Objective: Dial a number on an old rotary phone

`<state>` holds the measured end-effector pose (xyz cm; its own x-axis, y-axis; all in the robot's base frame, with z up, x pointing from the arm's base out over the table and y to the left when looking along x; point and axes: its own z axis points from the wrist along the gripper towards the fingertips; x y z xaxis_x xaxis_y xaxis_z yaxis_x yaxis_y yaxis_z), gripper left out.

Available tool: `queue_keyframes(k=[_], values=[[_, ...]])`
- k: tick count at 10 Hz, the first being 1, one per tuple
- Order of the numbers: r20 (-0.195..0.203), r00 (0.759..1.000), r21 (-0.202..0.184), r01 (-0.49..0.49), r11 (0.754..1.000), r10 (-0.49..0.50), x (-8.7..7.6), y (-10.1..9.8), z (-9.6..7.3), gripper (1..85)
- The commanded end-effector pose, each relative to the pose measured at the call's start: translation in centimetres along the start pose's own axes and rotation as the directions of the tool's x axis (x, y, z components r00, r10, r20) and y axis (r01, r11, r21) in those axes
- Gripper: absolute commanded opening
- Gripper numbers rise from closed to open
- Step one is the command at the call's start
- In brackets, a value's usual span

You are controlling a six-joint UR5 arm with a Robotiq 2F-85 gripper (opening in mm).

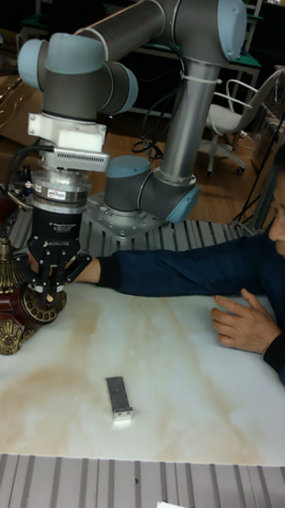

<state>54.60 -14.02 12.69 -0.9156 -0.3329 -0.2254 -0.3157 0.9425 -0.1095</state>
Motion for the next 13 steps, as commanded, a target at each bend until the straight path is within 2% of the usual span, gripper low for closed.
queue_keyframes(k=[1,6,13], values=[[0.01,1.0,-0.005,-0.007,1.0,0.007,-0.33,0.02,-0.06,2.0],[0.003,0.996,0.014,0.086,0.996,-0.087,-0.12,-0.46,-0.12,2.0],[-0.007,0.997,0.012,0.078,0.997,-0.078,0.01,0.0,-0.26,2.0]])
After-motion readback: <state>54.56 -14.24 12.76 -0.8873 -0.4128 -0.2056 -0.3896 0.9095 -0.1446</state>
